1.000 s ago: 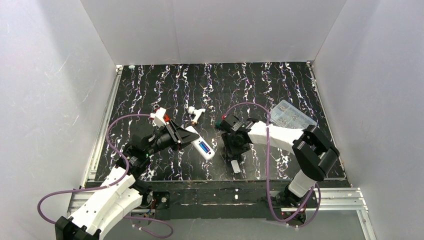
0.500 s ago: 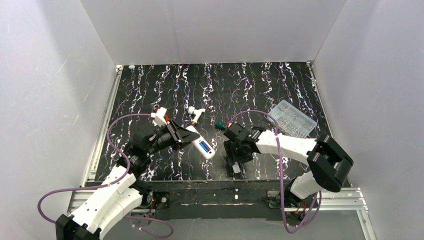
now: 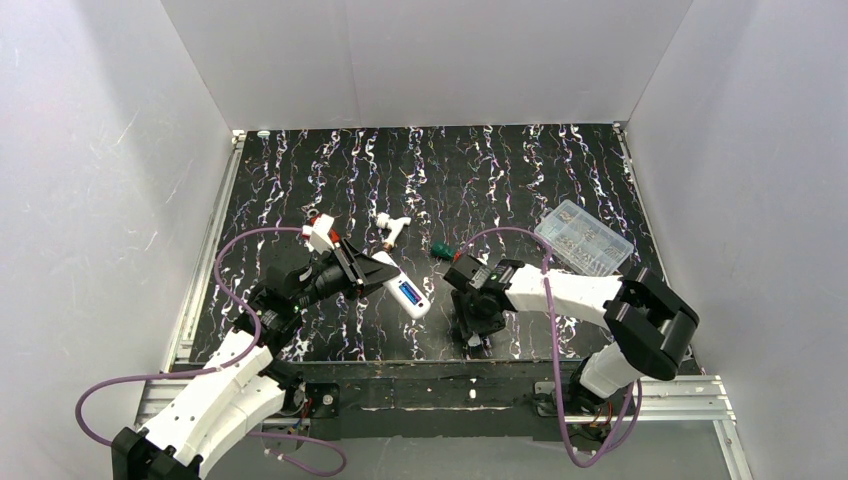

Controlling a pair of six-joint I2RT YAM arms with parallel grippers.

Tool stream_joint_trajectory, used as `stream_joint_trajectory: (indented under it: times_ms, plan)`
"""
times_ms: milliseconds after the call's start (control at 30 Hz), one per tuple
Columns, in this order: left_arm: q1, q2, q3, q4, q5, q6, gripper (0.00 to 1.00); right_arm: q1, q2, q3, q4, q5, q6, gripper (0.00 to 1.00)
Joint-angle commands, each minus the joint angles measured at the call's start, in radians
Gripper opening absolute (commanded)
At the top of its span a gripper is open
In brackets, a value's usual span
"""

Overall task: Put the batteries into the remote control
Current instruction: Pick up the battery cover at the center of the board.

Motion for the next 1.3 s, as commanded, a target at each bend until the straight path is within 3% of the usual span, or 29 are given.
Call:
stream_joint_trajectory:
  times_ms: [0,333,733,1267]
  plan:
    - [-0.005,-0.007,0.023,0.068,0.028,-0.002,0.0,0.012,0.023,0.019,-0.023,0.028,0.012,0.54]
    - [-0.005,-0.018,0.014,0.061,0.025,-0.001,0.0,0.029,0.056,0.068,-0.042,0.049,0.003,0.55]
    - [-0.005,-0.028,0.008,0.056,0.021,0.0,0.0,0.038,0.074,0.091,-0.059,0.061,-0.003,0.41]
    - [-0.005,-0.026,0.006,0.06,0.019,-0.002,0.0,0.038,0.01,0.141,-0.042,0.125,-0.118,0.38]
